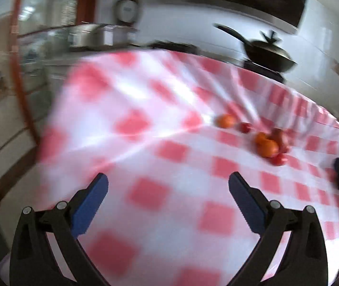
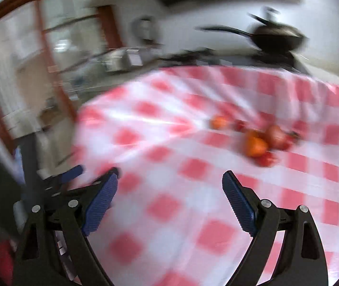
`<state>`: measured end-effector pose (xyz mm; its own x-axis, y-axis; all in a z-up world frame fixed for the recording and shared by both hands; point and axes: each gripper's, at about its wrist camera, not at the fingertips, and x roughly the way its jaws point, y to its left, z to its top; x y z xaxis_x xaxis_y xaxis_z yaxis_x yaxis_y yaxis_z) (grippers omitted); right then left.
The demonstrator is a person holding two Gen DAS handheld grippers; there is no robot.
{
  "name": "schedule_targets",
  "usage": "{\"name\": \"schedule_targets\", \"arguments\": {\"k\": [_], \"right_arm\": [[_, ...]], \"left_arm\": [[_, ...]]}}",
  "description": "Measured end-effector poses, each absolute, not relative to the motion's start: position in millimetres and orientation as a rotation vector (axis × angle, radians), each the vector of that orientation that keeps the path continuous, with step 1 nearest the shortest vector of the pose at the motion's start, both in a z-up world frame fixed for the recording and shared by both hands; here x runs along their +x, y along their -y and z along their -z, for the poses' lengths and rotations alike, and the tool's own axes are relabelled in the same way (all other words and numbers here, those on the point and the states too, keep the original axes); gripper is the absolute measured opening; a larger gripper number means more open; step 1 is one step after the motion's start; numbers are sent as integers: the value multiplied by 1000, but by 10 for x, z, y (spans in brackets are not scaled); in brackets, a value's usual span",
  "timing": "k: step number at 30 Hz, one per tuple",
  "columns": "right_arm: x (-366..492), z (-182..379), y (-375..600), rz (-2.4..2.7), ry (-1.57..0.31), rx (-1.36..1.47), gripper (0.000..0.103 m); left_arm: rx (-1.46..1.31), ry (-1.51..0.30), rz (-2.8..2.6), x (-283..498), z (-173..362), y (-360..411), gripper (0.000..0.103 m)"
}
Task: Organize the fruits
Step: 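Move both tools back over the tablecloth toward the remaining fruits, then grasp a large orange with the left tool while the right tool grasps a red tomato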
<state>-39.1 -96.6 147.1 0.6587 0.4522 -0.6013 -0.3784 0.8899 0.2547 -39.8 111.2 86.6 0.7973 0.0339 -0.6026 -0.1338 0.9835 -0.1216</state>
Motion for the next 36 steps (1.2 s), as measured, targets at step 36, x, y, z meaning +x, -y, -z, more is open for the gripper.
{"name": "schedule_targets", "arguments": {"k": [36], "right_arm": [[1894, -186, 2019, -111, -945, -17, 64]], "left_arm": [[-334, -710, 313, 1130, -285, -229, 101]]}}
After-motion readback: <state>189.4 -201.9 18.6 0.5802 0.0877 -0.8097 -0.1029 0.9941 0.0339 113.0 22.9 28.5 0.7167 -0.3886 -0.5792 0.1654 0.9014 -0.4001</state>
